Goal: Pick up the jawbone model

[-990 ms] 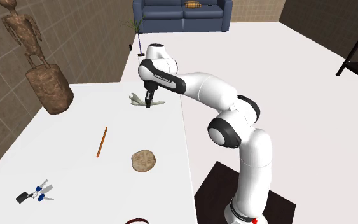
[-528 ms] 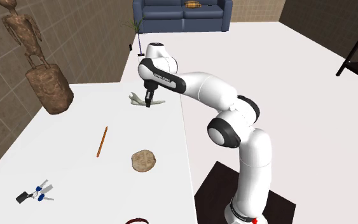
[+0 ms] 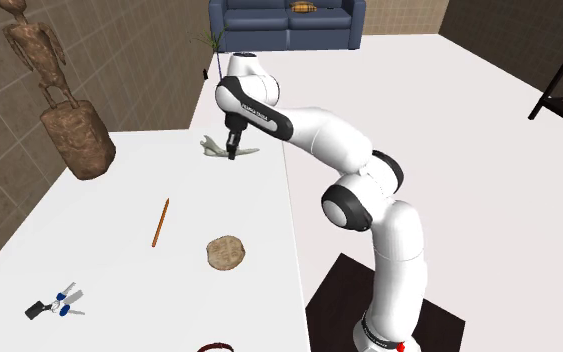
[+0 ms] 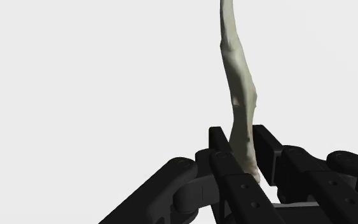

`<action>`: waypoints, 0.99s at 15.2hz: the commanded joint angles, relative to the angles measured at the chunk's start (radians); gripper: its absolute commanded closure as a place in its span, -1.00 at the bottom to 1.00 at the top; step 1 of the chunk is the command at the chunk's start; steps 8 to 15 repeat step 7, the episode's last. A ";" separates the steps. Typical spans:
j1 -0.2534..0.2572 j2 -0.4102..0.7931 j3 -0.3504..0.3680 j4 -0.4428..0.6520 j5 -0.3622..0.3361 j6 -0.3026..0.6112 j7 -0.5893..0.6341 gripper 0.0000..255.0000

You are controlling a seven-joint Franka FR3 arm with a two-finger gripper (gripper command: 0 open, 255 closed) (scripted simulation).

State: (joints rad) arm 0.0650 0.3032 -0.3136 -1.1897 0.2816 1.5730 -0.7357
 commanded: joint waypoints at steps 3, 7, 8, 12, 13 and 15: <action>-0.015 0.032 0.000 0.101 0.011 -0.070 0.009 1.00; -0.026 0.056 0.000 0.168 0.020 -0.112 0.015 1.00; -0.026 0.056 0.000 0.168 0.020 -0.112 0.015 1.00; -0.026 0.056 0.000 0.168 0.020 -0.112 0.015 1.00; -0.026 0.056 0.000 0.168 0.020 -0.112 0.015 1.00; -0.026 0.056 0.000 0.168 0.020 -0.112 0.015 1.00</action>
